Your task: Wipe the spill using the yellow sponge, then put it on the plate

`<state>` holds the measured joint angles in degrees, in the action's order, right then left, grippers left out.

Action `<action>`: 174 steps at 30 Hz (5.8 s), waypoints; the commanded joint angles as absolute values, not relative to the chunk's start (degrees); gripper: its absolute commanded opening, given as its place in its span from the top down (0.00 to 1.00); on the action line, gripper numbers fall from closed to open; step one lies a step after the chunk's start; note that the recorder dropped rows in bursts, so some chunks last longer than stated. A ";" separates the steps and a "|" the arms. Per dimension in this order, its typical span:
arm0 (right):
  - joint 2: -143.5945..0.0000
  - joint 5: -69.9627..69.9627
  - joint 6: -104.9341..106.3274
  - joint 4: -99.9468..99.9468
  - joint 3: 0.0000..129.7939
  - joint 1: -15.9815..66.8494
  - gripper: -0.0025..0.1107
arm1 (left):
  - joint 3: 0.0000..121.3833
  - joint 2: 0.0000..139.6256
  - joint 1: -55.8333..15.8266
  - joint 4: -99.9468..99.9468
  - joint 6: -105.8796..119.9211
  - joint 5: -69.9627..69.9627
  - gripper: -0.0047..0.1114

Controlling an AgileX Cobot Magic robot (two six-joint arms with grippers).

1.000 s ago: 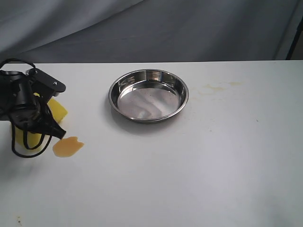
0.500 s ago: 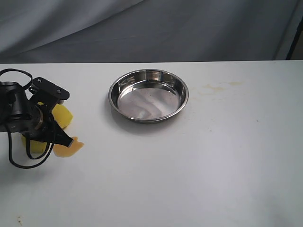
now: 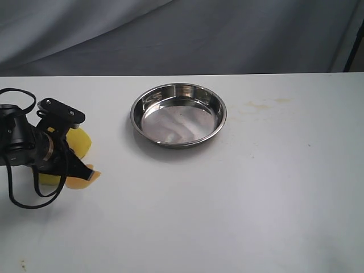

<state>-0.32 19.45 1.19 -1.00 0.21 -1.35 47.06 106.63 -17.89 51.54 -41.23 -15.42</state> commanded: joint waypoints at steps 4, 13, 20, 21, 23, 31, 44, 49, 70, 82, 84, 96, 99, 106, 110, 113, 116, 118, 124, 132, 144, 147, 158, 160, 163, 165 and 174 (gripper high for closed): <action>0.00 19.25 1.25 -1.01 0.00 -1.24 0.98 | 45.92 107.35 -18.91 45.96 -40.47 -11.77 0.96; 0.00 19.25 1.25 -1.01 0.00 -1.24 0.98 | 45.43 107.35 -25.75 45.96 -38.24 -10.63 0.96; 0.00 19.25 1.25 -1.01 0.00 -1.24 0.98 | 45.31 107.35 -27.57 43.95 -37.13 -13.33 0.96; 0.00 19.25 1.25 -1.01 0.00 -1.24 0.98 | 45.31 107.35 -27.57 43.95 -37.13 -13.61 0.96; 0.00 19.25 1.25 -1.01 0.00 -1.24 0.98 | 45.31 107.35 -27.57 43.95 -37.13 -13.61 0.96; 0.00 19.25 1.25 -1.01 0.00 -1.24 0.98 | 45.73 100.18 -27.29 46.12 -38.45 -18.35 0.96; 0.00 19.25 1.25 -1.01 0.00 -1.24 0.98 | 45.52 95.78 -29.84 41.64 -36.98 -20.14 0.96; 0.00 19.25 1.25 -1.01 0.00 -1.24 0.98 | 45.52 96.94 -32.38 41.64 -36.98 -19.27 0.96; 0.00 19.25 1.25 -1.01 0.00 -1.24 0.98 | 45.52 109.12 -31.89 44.26 -37.41 -18.25 0.96; 0.00 19.25 1.25 -1.01 0.00 -1.24 0.98 | 45.52 109.39 -22.56 43.83 -37.44 -19.94 0.96; 0.00 19.25 1.25 -1.01 0.00 -1.24 0.98 | 45.52 109.39 -21.70 43.83 -37.44 -19.94 0.96; 0.00 19.25 1.25 -1.01 0.00 -1.24 0.98 | 45.52 109.39 -16.48 43.38 -37.44 -22.98 0.96; 0.00 19.25 1.25 -1.01 0.00 -1.24 0.98 | 45.52 109.39 -16.48 43.38 -37.44 -23.39 0.96; 0.00 19.25 1.25 -1.01 0.00 -1.24 0.98 | 45.52 109.39 -16.48 42.76 -37.66 -24.27 0.96; 0.00 19.25 1.25 -1.01 0.00 -1.24 0.98 | 45.52 108.93 -16.48 42.46 -37.66 -26.06 0.96; 0.00 19.25 1.25 -1.01 0.00 -1.24 0.98 | 45.52 107.27 -16.48 43.02 -39.01 -27.44 0.96; 0.00 19.25 1.25 -1.01 0.00 -1.24 0.98 | 45.52 104.67 -16.48 43.02 -39.11 -28.22 0.96; 0.00 19.25 1.25 -1.01 0.00 -1.24 0.98 | 45.52 103.03 -16.48 43.02 -39.11 -29.22 0.96; 0.00 19.25 1.25 -1.01 0.00 -1.24 0.98 | 45.52 96.36 -16.48 43.19 -39.36 -29.76 0.96; 0.00 19.25 1.25 -1.01 0.00 -1.24 0.98 | 45.52 93.30 -15.08 50.46 -45.25 -32.90 0.96; 0.00 19.25 1.25 -1.01 0.00 -1.24 0.98 | 45.17 99.18 -9.32 45.44 -42.91 -27.76 0.96; 0.00 19.25 1.25 -1.01 0.00 -1.24 0.98 | 43.99 101.44 -9.32 45.32 -42.78 -23.31 0.96; 0.00 19.25 1.25 -1.01 0.00 -1.24 0.98 | 38.53 102.74 -11.05 42.50 -42.78 -4.35 0.96; 0.00 19.25 1.25 -1.01 0.00 -1.24 0.98 | 38.16 102.74 -12.56 42.50 -42.78 -2.45 0.96; 0.00 19.25 1.25 -1.01 0.00 -1.24 0.98 | 38.16 102.74 -15.62 42.50 -42.92 -2.19 0.96; 0.00 19.25 1.25 -1.01 0.00 -1.24 0.98 | 38.16 102.74 -17.62 42.50 -42.92 -1.27 0.96; 0.00 19.25 1.25 -1.01 0.00 -1.24 0.98 | 38.16 102.74 -25.31 42.50 -42.92 0.00 0.96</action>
